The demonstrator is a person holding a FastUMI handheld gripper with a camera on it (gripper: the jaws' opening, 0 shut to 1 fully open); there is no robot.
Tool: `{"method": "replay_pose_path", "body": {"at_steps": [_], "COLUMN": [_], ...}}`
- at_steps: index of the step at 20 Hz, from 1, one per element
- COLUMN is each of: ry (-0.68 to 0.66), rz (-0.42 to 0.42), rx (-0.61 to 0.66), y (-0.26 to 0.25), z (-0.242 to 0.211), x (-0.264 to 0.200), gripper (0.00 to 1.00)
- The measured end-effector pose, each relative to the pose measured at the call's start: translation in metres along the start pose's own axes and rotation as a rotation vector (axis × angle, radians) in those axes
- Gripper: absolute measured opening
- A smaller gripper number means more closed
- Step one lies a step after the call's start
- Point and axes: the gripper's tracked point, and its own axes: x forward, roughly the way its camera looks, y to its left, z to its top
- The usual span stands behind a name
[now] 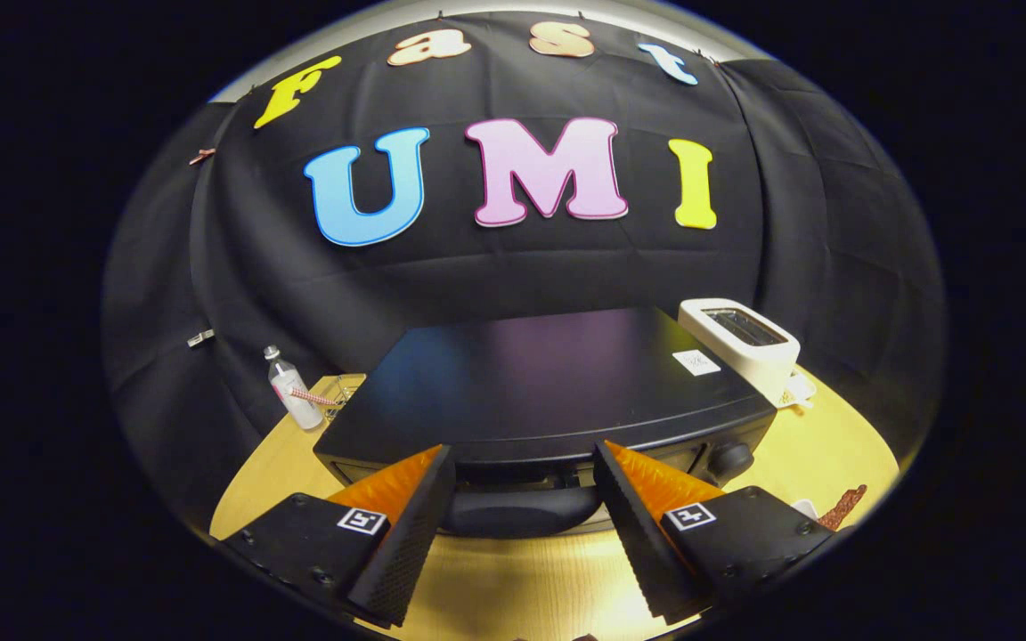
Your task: Open the toaster oven, put the food inside, and close the toaster oven door.
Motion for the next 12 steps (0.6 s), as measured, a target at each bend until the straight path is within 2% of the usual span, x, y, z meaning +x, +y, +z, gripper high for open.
{"method": "replay_pose_path", "body": {"at_steps": [3, 12], "ry": [-0.01, 0.01], "rz": [0.015, 0.022], "rx": [-0.079, -0.064], "y": [0.004, 0.003], "z": [-0.007, -0.021], "x": [-0.003, -0.021], "gripper": [0.99, 0.99]}}
